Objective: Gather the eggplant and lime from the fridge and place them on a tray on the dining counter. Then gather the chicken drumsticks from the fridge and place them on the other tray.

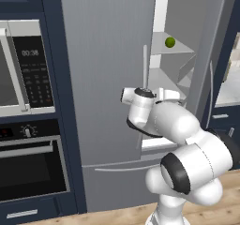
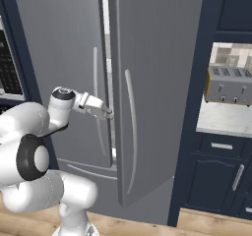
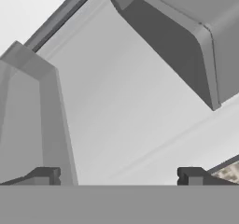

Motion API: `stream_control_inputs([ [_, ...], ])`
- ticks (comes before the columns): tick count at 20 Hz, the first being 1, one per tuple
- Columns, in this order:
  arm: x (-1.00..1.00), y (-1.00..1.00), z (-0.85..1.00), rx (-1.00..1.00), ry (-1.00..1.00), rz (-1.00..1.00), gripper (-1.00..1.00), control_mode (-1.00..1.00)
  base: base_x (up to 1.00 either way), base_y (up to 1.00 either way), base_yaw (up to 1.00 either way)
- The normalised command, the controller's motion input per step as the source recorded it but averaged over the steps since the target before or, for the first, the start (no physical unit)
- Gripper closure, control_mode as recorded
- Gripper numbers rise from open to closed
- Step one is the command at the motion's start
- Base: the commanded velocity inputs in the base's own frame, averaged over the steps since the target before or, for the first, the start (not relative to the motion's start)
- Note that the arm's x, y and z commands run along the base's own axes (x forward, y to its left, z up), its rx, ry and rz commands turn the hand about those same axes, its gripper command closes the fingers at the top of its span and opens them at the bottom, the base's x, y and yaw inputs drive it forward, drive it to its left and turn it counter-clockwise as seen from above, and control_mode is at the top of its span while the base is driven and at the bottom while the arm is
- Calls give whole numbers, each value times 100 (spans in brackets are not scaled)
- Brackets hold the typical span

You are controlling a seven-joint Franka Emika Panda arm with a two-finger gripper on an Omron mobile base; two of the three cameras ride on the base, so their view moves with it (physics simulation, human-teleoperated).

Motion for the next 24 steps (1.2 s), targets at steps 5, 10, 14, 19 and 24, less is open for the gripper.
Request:
stream_control_inputs([
  [5,-6,0,-16,-4,0,-23,-100,-100,0,0,0],
  [10,-1,0,-11,-3,0,-20,-100,-100,0,0,0],
  [14,-6,-4,-8,-4,0,-12,-100,-100,0,0,0],
  [19,-48,-48,-4,-6,0,0,-100,-100,0,0,0],
  [24,-65,-49,-3,-7,0,0,-100,-100,0,0,0],
])
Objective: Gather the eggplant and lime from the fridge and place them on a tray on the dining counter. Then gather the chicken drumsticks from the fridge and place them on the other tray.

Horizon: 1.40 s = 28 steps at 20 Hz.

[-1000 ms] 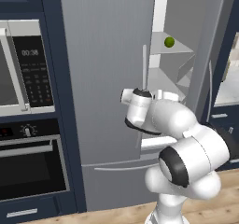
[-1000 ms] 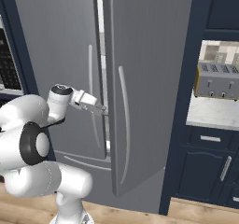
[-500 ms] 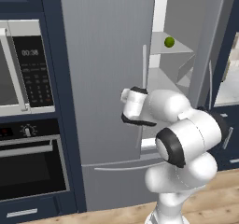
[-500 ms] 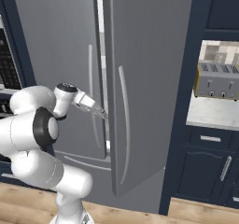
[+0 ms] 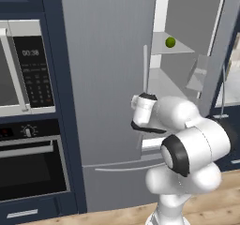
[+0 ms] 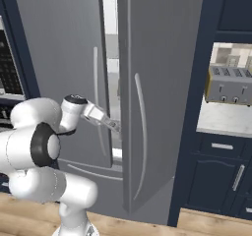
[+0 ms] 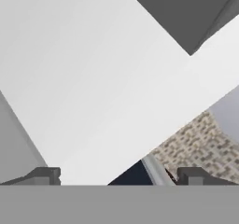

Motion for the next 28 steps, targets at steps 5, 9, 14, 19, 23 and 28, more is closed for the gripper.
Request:
stream_control_inputs([
  [5,-60,-62,0,-7,0,-1,-100,-100,0,0,0],
  [9,-27,-80,0,-9,0,0,-100,-100,0,0,0],
  [14,-19,-91,0,-8,0,0,-100,-100,0,0,0],
  [19,-14,-96,0,-5,0,0,-100,-100,0,0,0],
  [23,-17,-98,0,-2,0,0,-100,-100,0,0,0],
  [28,-19,-93,0,-2,0,0,-100,-100,0,0,0],
])
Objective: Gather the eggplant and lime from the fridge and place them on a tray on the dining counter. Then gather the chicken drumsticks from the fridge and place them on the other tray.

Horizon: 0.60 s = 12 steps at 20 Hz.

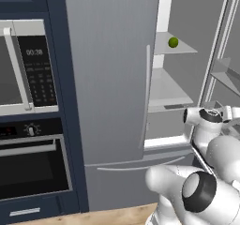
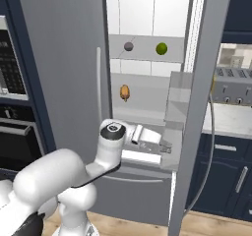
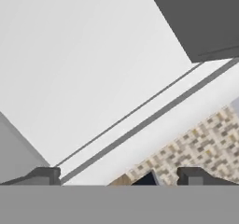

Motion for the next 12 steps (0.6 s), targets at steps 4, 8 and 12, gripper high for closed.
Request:
stream_control_inputs([
  [4,-66,8,0,-5,-1,-5,-100,-100,0,0,0],
  [8,-53,45,13,-4,-3,-9,-100,-100,0,0,0],
  [12,-8,47,54,0,0,0,-100,-100,0,0,0],
])
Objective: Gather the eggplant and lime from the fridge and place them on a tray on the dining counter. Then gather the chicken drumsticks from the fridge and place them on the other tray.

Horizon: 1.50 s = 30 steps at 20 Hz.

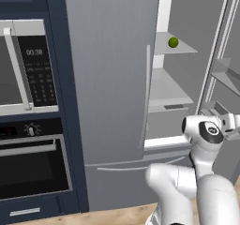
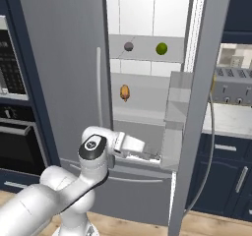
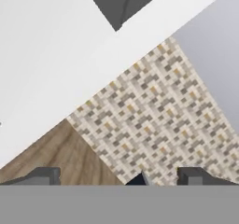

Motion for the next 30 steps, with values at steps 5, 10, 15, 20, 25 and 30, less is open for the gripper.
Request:
stream_control_inputs([
  [5,-14,50,51,0,0,0,-100,-100,0,0,0],
  [10,-16,52,49,6,0,2,-100,-100,0,0,0],
  [15,-29,24,18,8,2,20,-100,-100,0,0,0],
  [20,-13,54,1,16,-9,12,-100,-100,0,0,0],
  [25,-11,46,5,27,-30,18,-100,-100,0,0,0],
  [30,-1,35,23,30,-23,28,-100,-100,0,0,0],
])
